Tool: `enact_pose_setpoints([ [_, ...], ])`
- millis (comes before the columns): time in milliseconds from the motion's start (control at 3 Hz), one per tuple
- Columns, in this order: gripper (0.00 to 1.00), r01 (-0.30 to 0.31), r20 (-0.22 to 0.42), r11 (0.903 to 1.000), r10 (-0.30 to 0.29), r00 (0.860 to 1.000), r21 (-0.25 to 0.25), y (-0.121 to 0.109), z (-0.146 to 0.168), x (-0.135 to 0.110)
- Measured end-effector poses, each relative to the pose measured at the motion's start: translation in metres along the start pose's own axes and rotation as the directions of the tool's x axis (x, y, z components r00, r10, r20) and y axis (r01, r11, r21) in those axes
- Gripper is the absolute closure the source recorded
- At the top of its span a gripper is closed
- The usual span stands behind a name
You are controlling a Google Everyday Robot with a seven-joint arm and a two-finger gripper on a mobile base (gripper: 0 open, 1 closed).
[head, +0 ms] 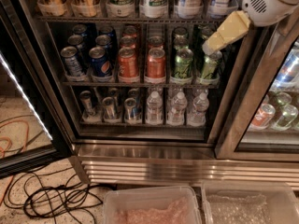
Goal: Pick blue plastic bottle from top shelf of fridge
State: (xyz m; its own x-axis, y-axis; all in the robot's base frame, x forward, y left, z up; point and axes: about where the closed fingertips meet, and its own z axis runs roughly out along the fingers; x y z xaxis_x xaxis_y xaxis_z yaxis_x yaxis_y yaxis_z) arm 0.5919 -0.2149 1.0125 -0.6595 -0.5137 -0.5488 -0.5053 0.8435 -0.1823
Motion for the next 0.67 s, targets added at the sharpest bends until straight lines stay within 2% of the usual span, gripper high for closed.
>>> enact_pose_setpoints([
  [333, 0.0, -0.023, 0.084, 0.9994, 0.025, 0.996, -0.025, 0.022, -0.014, -0.01],
  [667, 0.0, -0.022, 0.143, 0.9992, 0.027, 0.989, -0.033, 0.036, -0.028, -0.014],
])
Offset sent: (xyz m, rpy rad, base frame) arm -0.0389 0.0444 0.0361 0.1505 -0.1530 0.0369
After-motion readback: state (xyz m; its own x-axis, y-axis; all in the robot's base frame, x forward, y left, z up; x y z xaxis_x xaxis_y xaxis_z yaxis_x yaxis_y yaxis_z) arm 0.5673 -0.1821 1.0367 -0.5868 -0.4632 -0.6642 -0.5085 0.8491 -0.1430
